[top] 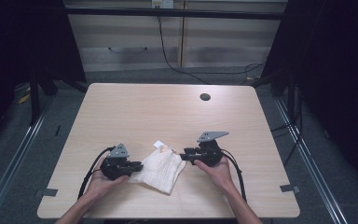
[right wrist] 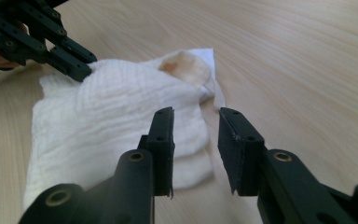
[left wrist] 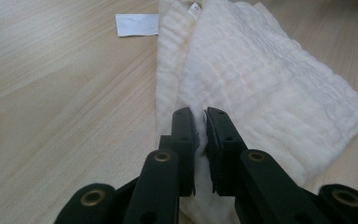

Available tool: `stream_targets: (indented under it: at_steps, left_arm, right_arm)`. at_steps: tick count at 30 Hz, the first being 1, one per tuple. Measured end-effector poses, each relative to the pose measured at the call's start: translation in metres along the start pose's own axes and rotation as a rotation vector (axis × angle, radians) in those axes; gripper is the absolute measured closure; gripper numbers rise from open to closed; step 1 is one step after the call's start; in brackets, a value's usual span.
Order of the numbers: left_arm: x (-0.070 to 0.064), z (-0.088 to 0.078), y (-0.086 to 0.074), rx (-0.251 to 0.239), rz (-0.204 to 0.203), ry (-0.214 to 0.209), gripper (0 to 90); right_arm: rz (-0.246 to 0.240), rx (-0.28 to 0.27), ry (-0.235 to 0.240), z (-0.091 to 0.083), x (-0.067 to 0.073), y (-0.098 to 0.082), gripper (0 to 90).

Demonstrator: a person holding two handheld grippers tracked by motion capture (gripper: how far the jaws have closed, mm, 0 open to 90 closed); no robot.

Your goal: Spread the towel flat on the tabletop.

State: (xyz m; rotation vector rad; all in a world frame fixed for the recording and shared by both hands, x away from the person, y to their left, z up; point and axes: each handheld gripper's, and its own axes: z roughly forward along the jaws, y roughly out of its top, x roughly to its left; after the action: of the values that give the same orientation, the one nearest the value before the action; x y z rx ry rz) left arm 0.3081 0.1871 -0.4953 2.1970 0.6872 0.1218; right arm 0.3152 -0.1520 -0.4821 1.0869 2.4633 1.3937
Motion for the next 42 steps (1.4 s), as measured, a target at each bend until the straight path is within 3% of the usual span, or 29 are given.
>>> stream_targets:
  at_steps: [5,8,15,20,24,26,28,30,32,35,42]
  left_arm:
    - [0.002,-0.002,-0.003,0.0,-0.004,-0.006,82.1]
    - [0.002,-0.003,-0.004,0.0,-0.007,-0.005,82.0]
    - [0.002,-0.002,-0.005,-0.004,-0.012,-0.007,81.9]
    - [0.003,-0.002,-0.005,-0.005,-0.016,-0.009,81.8]
    - [0.003,-0.002,-0.006,-0.006,-0.015,-0.01,81.3]
    - [0.003,-0.002,-0.006,-0.006,-0.016,-0.009,81.1]
    - [0.003,-0.002,-0.006,-0.008,-0.016,-0.008,80.9]
    - [0.003,-0.002,-0.006,-0.012,-0.02,-0.009,78.7]
    - [0.004,-0.003,-0.007,-0.025,-0.013,-0.012,66.5]
    - [0.008,-0.005,-0.008,-0.043,-0.022,-0.024,59.0]
    - [0.017,-0.025,-0.007,-0.142,-0.084,-0.021,38.1]
  right_arm:
    - [-0.005,0.038,-0.004,0.001,0.0,-0.007,70.1]
    - [-0.023,0.069,-0.006,0.01,-0.001,-0.012,69.2]
    - [-0.007,0.089,-0.011,0.021,-0.007,-0.016,64.2]
    - [-0.035,0.087,-0.01,0.023,-0.005,-0.016,62.5]
    - [-0.064,0.095,-0.004,0.025,-0.001,-0.015,73.7]
    - [-0.066,0.097,-0.003,0.026,-0.001,-0.015,86.3]
    - [-0.057,0.095,0.007,0.026,-0.001,-0.015,87.3]
    - [-0.049,0.088,0.008,0.027,-0.002,-0.015,88.3]
    - [-0.025,0.07,0.017,0.025,-0.003,-0.014,88.6]
    - [-0.014,0.054,0.024,0.022,-0.005,-0.012,88.7]
    - [0.022,-0.013,0.023,0.006,-0.009,-0.004,88.8]
